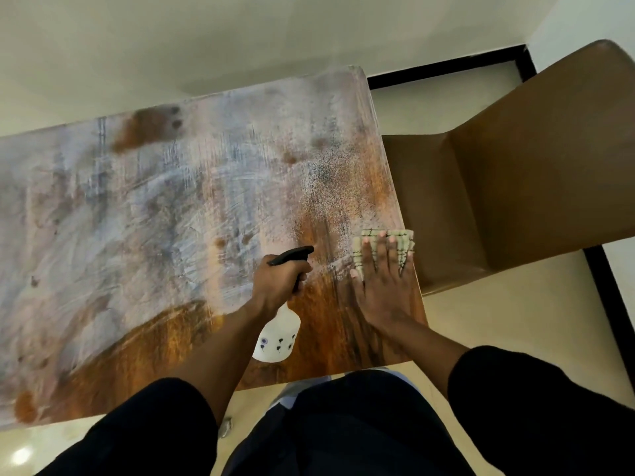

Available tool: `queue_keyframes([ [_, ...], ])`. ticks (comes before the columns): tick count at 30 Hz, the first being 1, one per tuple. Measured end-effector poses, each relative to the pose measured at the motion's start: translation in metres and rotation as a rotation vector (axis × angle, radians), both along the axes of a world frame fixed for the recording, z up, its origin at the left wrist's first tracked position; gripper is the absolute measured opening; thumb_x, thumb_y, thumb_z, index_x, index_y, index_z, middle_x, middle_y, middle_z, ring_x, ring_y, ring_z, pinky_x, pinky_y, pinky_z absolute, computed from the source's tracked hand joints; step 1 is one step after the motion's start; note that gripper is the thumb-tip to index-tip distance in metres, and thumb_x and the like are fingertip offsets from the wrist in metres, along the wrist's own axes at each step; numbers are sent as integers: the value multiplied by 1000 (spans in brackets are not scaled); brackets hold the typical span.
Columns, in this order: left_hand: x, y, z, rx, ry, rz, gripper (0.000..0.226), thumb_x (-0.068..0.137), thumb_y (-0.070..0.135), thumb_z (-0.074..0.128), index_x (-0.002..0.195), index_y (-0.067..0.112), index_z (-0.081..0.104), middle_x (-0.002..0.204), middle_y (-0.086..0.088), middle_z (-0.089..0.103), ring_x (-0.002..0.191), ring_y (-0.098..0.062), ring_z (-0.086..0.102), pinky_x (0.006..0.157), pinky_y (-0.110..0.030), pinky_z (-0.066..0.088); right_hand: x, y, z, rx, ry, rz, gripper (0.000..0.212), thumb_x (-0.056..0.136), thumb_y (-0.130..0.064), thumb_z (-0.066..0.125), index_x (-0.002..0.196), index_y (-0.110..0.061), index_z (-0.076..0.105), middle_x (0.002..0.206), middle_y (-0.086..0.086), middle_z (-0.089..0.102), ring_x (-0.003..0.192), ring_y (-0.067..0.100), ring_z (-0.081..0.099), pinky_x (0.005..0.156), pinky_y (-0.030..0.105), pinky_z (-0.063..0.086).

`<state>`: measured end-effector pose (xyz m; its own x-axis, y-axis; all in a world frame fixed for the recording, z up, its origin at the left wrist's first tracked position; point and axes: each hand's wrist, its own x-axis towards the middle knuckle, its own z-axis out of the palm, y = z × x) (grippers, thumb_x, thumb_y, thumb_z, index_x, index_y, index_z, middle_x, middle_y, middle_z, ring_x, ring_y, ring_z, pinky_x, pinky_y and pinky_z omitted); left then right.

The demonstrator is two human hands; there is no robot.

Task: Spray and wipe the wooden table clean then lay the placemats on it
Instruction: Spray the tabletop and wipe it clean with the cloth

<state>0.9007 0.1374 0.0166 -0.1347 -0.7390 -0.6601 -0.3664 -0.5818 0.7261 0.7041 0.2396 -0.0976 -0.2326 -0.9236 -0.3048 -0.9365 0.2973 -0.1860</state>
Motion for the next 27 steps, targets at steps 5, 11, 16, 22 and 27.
queue_keyframes([
  [5,-8,-1,1,68,33,4,32,98,-1,64,129,3,71,78,-21,58,64,-32,56,42,-20,44,12,43,1,-86,-98,411,72,108,-56,29,168,-25,4,176,9,-4,162,30,-3,125,64,12],
  [11,1,2,0,48,13,-21,14,99,1,63,100,5,77,79,-27,64,70,-36,65,41,-21,44,-39,16,-1,-33,-9,269,72,107,-59,20,168,-27,-4,175,12,-11,161,28,-10,127,62,8],
  [16,17,11,-7,58,-39,24,20,97,6,65,86,19,75,72,-20,67,69,-34,73,43,-27,41,-52,-41,2,1,17,46,75,107,-61,18,164,-29,-18,172,10,-25,159,29,-21,128,58,-5],
  [22,27,21,-14,103,-52,110,35,98,9,65,132,2,69,73,-15,67,71,-29,74,48,-31,43,-19,-42,7,30,8,110,74,106,-62,9,164,-26,-18,170,13,-27,158,32,-25,126,62,-6],
  [27,24,28,-11,82,-41,161,32,97,8,66,129,5,72,68,-12,69,67,-30,72,44,-29,42,55,-20,11,16,-121,505,70,108,-61,9,165,-28,-13,170,7,-29,155,27,-32,124,62,-5],
])
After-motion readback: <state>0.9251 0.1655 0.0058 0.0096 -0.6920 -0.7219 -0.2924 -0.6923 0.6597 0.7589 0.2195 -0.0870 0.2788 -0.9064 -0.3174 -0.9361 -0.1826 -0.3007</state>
